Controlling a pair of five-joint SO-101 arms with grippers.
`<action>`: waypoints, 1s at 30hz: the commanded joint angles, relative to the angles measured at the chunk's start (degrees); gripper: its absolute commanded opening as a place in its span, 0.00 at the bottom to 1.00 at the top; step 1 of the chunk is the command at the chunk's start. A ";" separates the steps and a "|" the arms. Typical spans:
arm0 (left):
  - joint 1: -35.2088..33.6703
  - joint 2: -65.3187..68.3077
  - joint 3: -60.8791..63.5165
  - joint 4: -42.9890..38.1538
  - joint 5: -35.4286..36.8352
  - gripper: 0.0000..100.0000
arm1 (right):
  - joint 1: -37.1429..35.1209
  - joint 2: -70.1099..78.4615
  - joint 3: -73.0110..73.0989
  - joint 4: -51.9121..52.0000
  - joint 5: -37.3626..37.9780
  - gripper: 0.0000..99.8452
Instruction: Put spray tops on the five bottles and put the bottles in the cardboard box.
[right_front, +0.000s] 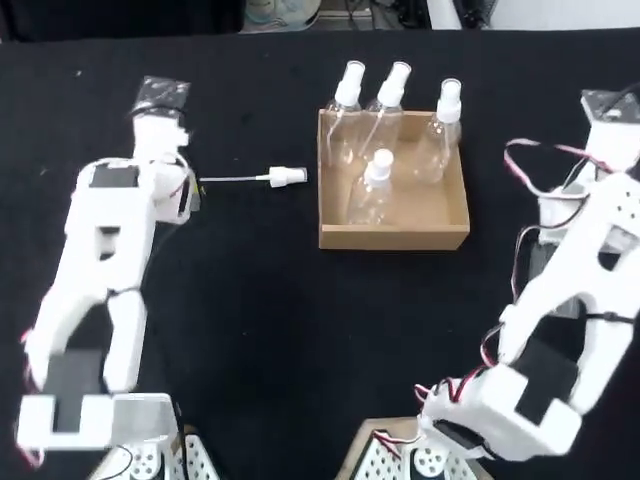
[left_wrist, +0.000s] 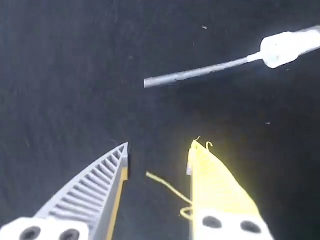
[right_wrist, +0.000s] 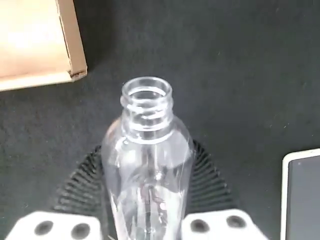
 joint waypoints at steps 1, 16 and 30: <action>0.75 10.02 -13.49 0.35 -9.05 0.19 | -0.97 -7.34 5.32 -2.81 -0.18 0.01; 4.70 34.37 -35.03 0.88 -16.09 0.19 | -0.97 -15.87 20.35 -10.55 -0.18 0.01; 5.49 37.10 -36.70 0.35 -29.80 0.19 | -0.88 -15.78 20.35 -10.11 -0.18 0.01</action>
